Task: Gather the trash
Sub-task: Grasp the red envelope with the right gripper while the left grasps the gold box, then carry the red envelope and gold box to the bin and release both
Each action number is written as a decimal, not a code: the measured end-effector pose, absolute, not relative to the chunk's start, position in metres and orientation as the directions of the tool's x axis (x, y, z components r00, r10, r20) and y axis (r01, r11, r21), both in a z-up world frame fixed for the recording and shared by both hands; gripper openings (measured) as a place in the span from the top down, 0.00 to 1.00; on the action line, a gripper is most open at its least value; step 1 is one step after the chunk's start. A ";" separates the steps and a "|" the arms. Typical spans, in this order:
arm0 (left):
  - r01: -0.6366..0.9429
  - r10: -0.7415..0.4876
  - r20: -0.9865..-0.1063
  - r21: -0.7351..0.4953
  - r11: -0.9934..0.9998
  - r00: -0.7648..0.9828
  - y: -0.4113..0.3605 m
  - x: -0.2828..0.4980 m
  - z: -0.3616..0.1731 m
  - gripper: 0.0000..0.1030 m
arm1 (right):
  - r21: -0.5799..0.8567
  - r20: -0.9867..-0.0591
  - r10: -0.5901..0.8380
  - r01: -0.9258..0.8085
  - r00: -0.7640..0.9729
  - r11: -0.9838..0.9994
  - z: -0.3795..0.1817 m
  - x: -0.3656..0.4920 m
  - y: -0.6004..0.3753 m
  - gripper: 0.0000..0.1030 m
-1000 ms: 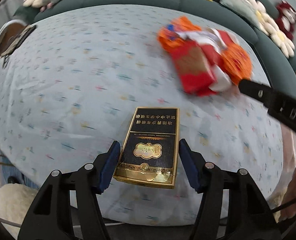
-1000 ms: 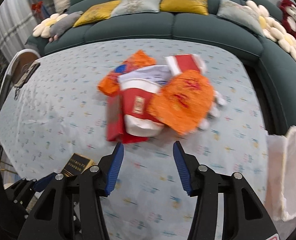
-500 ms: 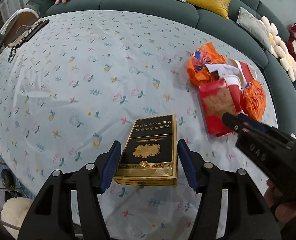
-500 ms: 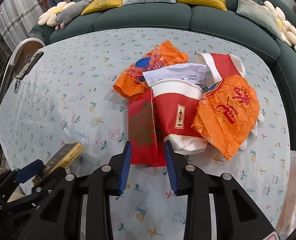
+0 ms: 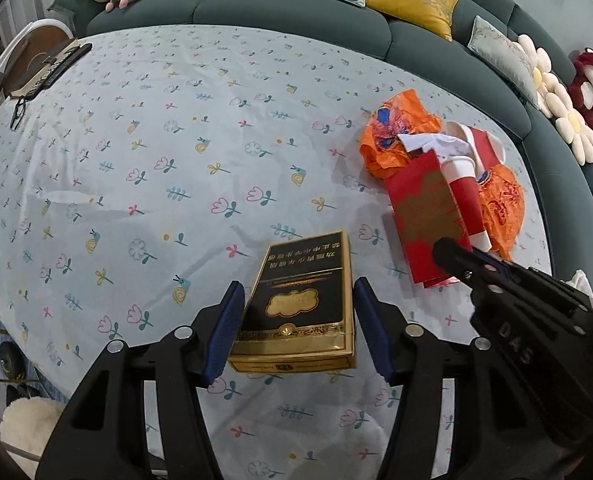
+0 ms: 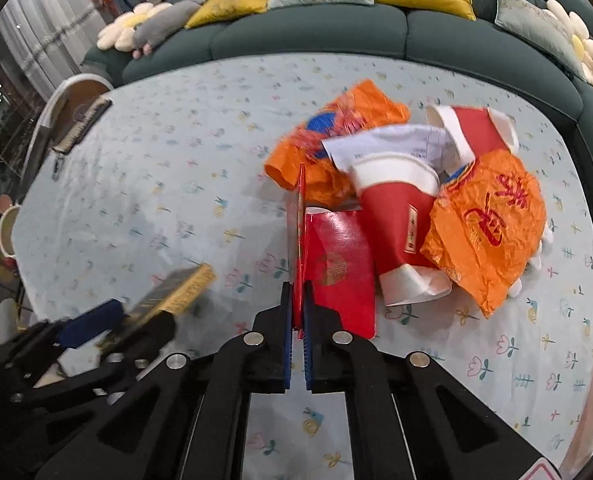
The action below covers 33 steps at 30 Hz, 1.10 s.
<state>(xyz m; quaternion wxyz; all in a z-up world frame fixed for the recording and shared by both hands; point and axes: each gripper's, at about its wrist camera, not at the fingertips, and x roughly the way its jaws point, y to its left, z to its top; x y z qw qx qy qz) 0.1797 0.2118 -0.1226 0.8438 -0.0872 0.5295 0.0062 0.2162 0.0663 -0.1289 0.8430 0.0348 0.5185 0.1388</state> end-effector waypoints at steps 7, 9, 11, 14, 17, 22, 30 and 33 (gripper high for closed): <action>-0.072 -0.117 -0.896 -0.163 0.984 0.428 0.195 0.173 -0.109 0.84 | 0.216 -0.824 0.281 -0.186 0.492 0.959 -0.091 0.199 0.047 0.96; -0.056 -0.119 -0.892 -0.159 0.986 0.436 0.188 0.167 -0.104 0.85 | 0.222 -0.814 0.283 -0.178 0.508 0.959 -0.083 0.194 0.039 0.96; -0.048 -0.124 -0.890 -0.161 0.986 0.440 0.185 0.162 -0.102 0.84 | 0.230 -0.800 0.284 -0.168 0.528 0.959 -0.073 0.185 0.028 0.96; -0.057 -0.134 -0.894 -0.175 0.983 0.427 0.186 0.153 -0.105 0.84 | 0.231 -0.785 0.276 -0.151 0.555 0.961 -0.062 0.172 0.011 0.96; -0.098 -0.129 -0.910 -0.182 0.978 0.395 0.191 0.147 -0.116 0.65 | 0.234 -0.779 0.262 -0.123 0.570 0.964 -0.058 0.162 -0.006 0.96; -0.168 -0.095 -0.925 -0.166 0.972 0.367 0.188 0.155 -0.130 0.28 | 0.234 -0.780 0.235 -0.078 0.580 0.969 -0.061 0.155 -0.026 0.96; -0.176 -0.022 -0.949 -0.081 0.981 0.315 0.170 0.189 -0.161 0.25 | 0.226 -0.801 0.205 -0.033 0.562 0.974 -0.075 0.161 -0.049 0.96; -0.184 -0.005 -0.959 -0.060 0.981 0.283 0.169 0.197 -0.174 0.27 | 0.231 -0.808 0.204 -0.022 0.552 0.973 -0.082 0.165 -0.052 0.96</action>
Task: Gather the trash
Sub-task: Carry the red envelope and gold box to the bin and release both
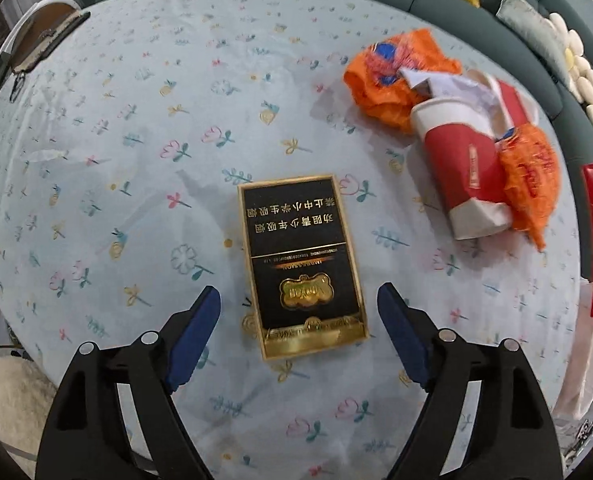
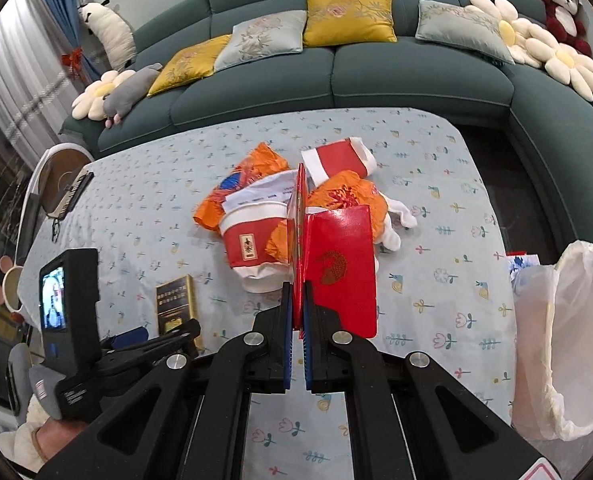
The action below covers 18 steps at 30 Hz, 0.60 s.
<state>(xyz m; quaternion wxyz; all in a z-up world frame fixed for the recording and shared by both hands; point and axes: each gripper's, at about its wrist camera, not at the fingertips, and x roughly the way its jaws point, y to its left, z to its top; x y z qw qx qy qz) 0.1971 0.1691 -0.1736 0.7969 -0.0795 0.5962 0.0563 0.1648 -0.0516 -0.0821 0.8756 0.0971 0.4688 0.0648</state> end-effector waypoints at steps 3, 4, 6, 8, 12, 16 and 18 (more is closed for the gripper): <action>-0.180 0.026 -0.956 -0.028 0.983 0.291 0.168 0.198 -0.176 0.41 | 0.234 -0.816 0.207 -0.018 0.539 0.972 -0.089 0.166 -0.052 0.96; -0.166 0.028 -0.955 -0.022 0.986 0.295 0.166 0.198 -0.175 0.46 | 0.234 -0.818 0.207 -0.019 0.536 0.972 -0.091 0.167 -0.051 0.96; -0.140 0.017 -0.956 -0.026 0.990 0.293 0.163 0.198 -0.173 0.46 | 0.233 -0.822 0.207 -0.019 0.531 0.972 -0.094 0.166 -0.050 0.96; -0.135 0.006 -0.954 -0.036 0.990 0.299 0.160 0.195 -0.169 0.46 | 0.236 -0.823 0.209 -0.018 0.528 0.972 -0.095 0.166 -0.050 0.96; -0.102 -0.022 -0.945 -0.058 0.993 0.326 0.145 0.185 -0.154 0.46 | 0.237 -0.819 0.208 -0.014 0.535 0.971 -0.093 0.163 -0.052 0.96; -0.046 -0.059 -0.934 -0.080 0.996 0.352 0.119 0.177 -0.136 0.46 | 0.241 -0.812 0.202 -0.002 0.547 0.971 -0.088 0.156 -0.060 0.96; -0.019 -0.075 -0.928 -0.088 0.996 0.364 0.105 0.171 -0.127 0.46 | 0.243 -0.805 0.198 0.007 0.559 0.970 -0.083 0.150 -0.067 0.96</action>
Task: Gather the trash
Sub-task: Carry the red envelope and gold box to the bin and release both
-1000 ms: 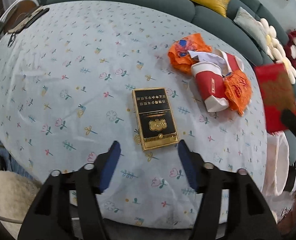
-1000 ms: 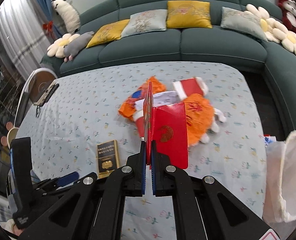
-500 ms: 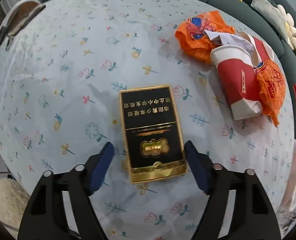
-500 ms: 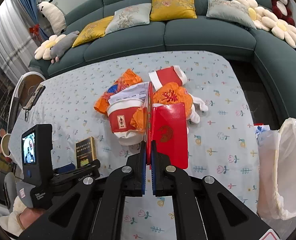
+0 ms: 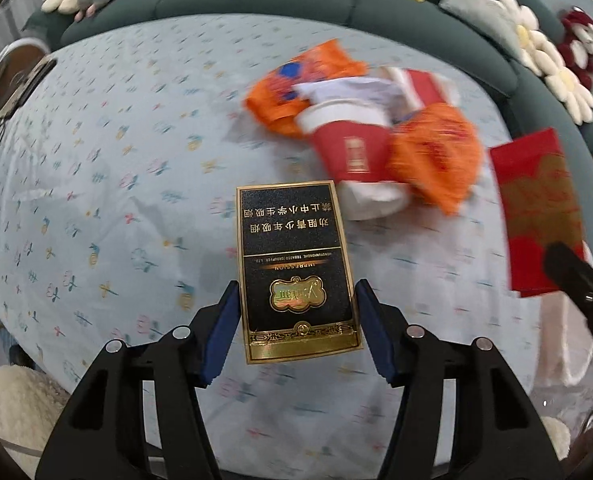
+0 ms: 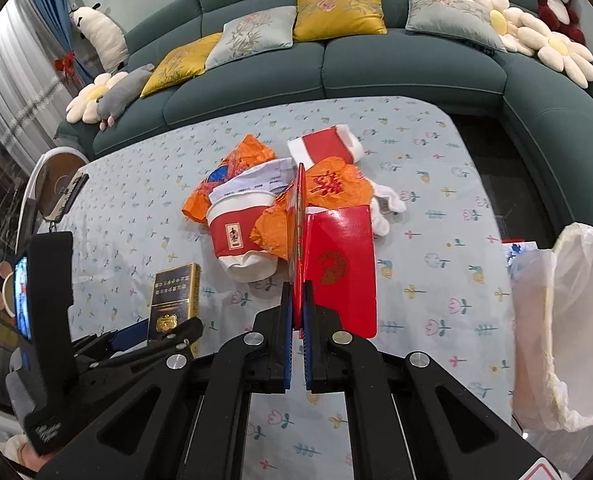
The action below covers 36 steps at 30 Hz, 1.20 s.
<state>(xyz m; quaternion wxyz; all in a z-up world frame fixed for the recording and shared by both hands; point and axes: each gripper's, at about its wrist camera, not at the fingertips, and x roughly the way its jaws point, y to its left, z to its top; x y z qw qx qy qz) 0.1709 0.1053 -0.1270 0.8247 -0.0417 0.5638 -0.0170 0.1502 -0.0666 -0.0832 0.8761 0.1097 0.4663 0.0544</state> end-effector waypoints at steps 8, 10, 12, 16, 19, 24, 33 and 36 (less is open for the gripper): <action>0.105 -0.124 -0.906 -0.089 0.991 0.406 0.046 0.157 -0.096 0.46 | 0.250 -0.778 0.158 0.069 0.608 0.966 -0.064 0.126 -0.110 0.96; 0.142 -0.138 -0.900 -0.087 0.986 0.414 0.028 0.153 -0.088 0.46 | 0.253 -0.772 0.144 0.091 0.619 0.963 -0.062 0.120 -0.124 0.96; 0.174 -0.151 -0.896 -0.084 0.981 0.418 0.013 0.149 -0.083 0.46 | 0.255 -0.765 0.126 0.117 0.631 0.960 -0.059 0.112 -0.141 0.96; 0.247 -0.179 -0.888 -0.077 0.966 0.424 -0.022 0.139 -0.072 0.46 | 0.257 -0.753 0.084 0.175 0.652 0.950 -0.054 0.097 -0.176 0.96; 0.306 -0.211 -0.881 -0.080 0.949 0.424 -0.051 0.131 -0.064 0.46 | 0.258 -0.748 0.049 0.221 0.662 0.941 -0.052 0.084 -0.203 0.96; 0.392 -0.260 -0.871 -0.086 0.916 0.418 -0.098 0.117 -0.056 0.46 | 0.261 -0.743 -0.006 0.298 0.669 0.918 -0.053 0.060 -0.246 0.96; 0.515 -0.320 -0.869 -0.090 0.852 0.377 -0.174 0.100 -0.056 0.46 | 0.268 -0.744 -0.081 0.408 0.664 0.873 -0.062 0.026 -0.310 0.96; 0.542 -0.332 -0.872 -0.094 0.835 0.359 -0.192 0.097 -0.058 0.46 | 0.272 -0.743 -0.099 0.435 0.662 0.858 -0.065 0.019 -0.327 0.96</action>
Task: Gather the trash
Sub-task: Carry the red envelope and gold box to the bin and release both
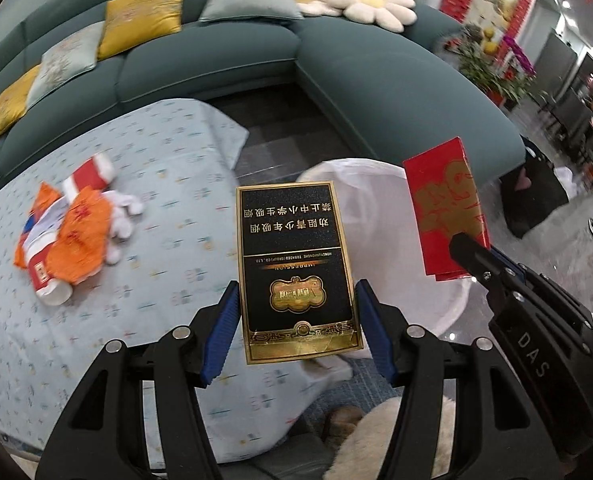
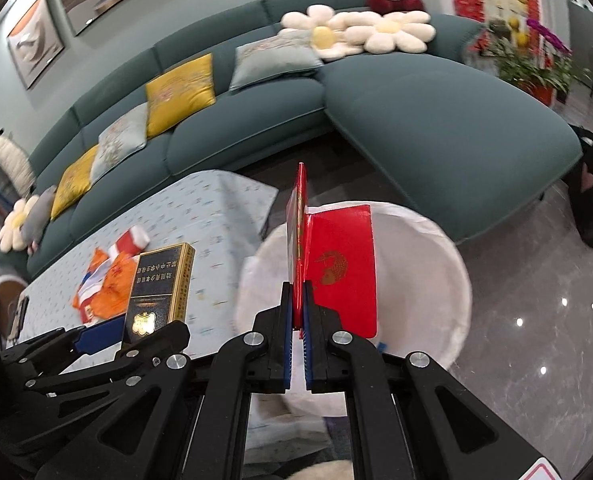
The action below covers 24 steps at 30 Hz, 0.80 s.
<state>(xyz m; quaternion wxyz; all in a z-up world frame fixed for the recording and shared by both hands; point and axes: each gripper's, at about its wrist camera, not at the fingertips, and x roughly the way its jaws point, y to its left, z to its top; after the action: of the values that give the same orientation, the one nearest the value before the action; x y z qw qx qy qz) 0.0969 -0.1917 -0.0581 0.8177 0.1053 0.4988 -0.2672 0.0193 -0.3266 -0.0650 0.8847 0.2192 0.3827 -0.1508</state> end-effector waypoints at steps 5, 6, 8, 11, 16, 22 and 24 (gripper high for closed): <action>0.580 -0.351 -0.874 -0.101 0.808 0.337 -0.216 0.090 -0.062 0.46 | 0.280 -0.744 -0.117 0.466 0.658 0.839 -0.070 0.011 -0.346 0.95; 0.588 -0.358 -0.873 -0.107 0.802 0.330 -0.221 0.089 -0.063 0.46 | 0.282 -0.744 -0.119 0.470 0.657 0.837 -0.071 0.010 -0.349 0.95; 0.597 -0.360 -0.875 -0.107 0.795 0.323 -0.227 0.088 -0.066 0.46 | 0.282 -0.745 -0.124 0.478 0.655 0.832 -0.074 0.008 -0.353 0.95; 0.602 -0.357 -0.879 -0.106 0.791 0.316 -0.233 0.088 -0.069 0.46 | 0.283 -0.748 -0.128 0.488 0.651 0.825 -0.077 0.006 -0.358 0.95; 0.604 -0.368 -0.880 -0.123 0.787 0.300 -0.238 0.088 -0.074 0.47 | 0.280 -0.749 -0.143 0.504 0.647 0.817 -0.079 0.006 -0.364 0.86; 0.583 -0.369 -0.880 -0.137 0.801 0.300 -0.234 0.092 -0.076 0.43 | 0.285 -0.748 -0.137 0.501 0.649 0.817 -0.079 0.008 -0.365 0.80; 0.581 -0.365 -0.880 -0.132 0.803 0.304 -0.231 0.091 -0.076 0.43 | 0.281 -0.747 -0.140 0.499 0.650 0.820 -0.078 0.008 -0.363 0.79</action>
<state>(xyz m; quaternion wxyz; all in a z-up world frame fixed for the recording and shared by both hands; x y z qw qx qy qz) 0.0915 -0.2315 -0.0761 0.8005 0.1062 0.5105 -0.2955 0.0083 -0.3630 -0.0779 0.8764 0.2386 0.3764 -0.1825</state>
